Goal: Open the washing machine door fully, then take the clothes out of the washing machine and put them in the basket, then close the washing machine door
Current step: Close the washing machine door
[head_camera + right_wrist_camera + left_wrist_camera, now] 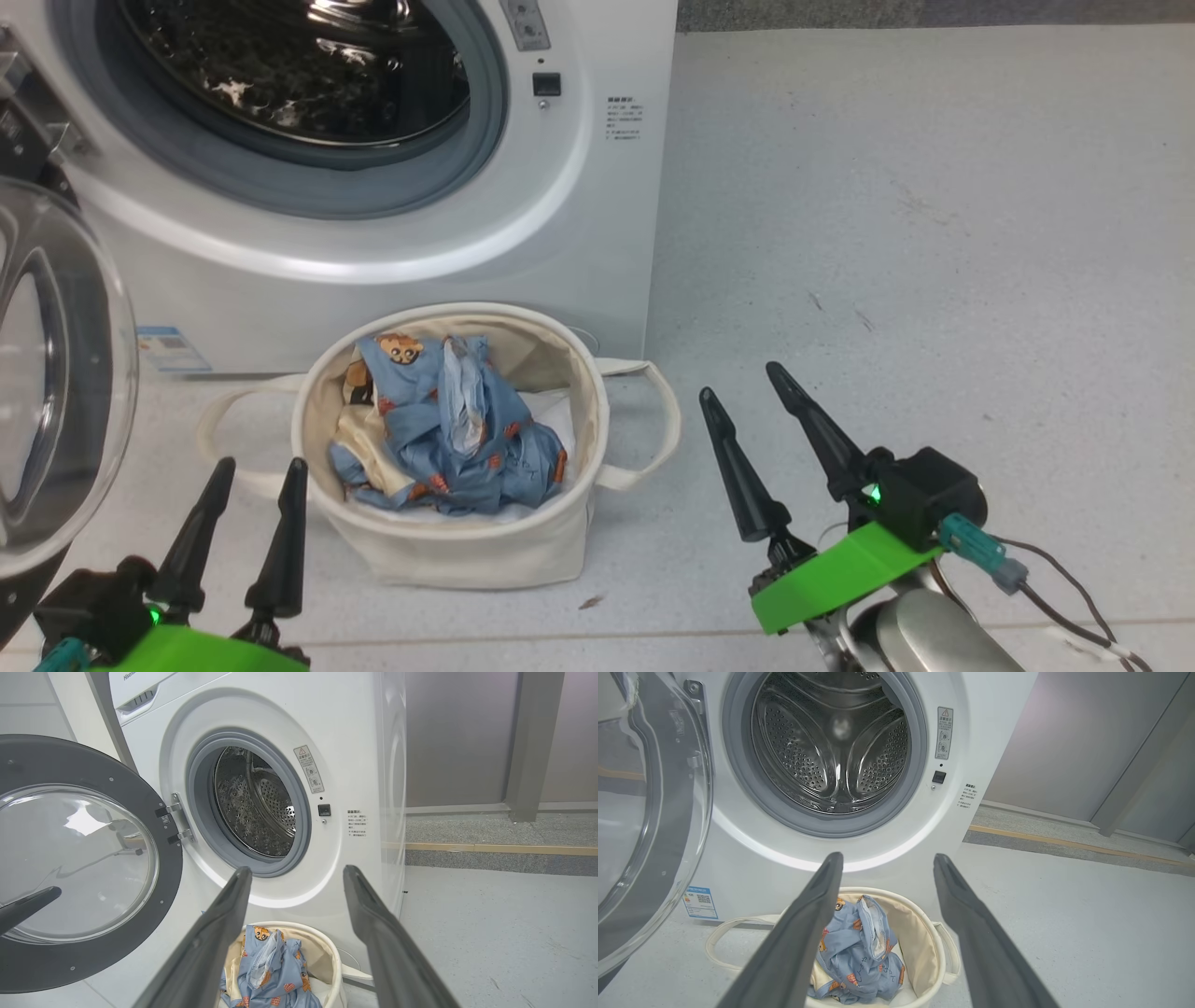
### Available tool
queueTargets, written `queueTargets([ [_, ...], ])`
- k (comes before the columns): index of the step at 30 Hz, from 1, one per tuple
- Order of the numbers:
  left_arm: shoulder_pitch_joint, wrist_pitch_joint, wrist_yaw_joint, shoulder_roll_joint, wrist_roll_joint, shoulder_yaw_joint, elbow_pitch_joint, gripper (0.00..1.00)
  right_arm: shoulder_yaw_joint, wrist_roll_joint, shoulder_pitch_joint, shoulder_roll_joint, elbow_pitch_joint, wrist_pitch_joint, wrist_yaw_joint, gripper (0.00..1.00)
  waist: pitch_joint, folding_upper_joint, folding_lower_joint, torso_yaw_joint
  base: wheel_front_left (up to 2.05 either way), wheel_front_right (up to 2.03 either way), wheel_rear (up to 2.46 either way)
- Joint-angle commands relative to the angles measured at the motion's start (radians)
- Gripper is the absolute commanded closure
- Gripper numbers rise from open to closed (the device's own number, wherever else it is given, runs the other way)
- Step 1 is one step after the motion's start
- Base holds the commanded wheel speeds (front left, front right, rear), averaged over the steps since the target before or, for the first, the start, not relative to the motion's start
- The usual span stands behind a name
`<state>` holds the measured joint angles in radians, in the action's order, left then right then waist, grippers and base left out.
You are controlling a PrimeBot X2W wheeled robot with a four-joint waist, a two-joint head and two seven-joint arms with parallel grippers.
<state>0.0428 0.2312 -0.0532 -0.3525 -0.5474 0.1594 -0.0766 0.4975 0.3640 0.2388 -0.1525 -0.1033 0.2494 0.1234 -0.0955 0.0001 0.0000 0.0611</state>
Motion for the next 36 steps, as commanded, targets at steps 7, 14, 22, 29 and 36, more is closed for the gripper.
queueTargets([
  [7,0.047,0.014,-0.002,-0.017,0.003,-0.034,0.009,0.00,0.017,0.008,0.020,0.002,0.022,0.011,0.007,0.00,-0.002,-0.0001,0.0000,-0.019,-0.38,0.38,0.00],
  [14,0.057,0.019,0.008,0.002,-0.020,-0.055,-0.007,0.00,0.019,0.012,0.017,0.002,0.014,0.009,0.007,0.00,0.002,-0.0001,0.0000,-0.063,0.00,0.00,0.00],
  [22,0.045,0.028,0.089,-0.003,0.067,-0.096,-0.043,0.00,0.030,0.025,0.029,-0.008,-0.016,0.007,0.007,0.00,0.038,-0.0001,0.0000,-0.191,0.00,0.00,0.00],
  [29,0.014,0.030,0.097,0.003,0.078,-0.122,-0.045,0.00,0.041,0.044,0.026,-0.007,-0.043,0.007,0.007,0.00,0.078,-0.0001,0.0000,-0.311,0.00,0.00,0.00],
  [36,-0.003,0.030,0.103,0.005,0.082,-0.140,-0.032,0.00,0.049,0.058,0.024,-0.009,-0.057,0.009,0.007,0.00,0.110,-0.0001,0.0000,-0.446,0.00,0.00,0.00],
])
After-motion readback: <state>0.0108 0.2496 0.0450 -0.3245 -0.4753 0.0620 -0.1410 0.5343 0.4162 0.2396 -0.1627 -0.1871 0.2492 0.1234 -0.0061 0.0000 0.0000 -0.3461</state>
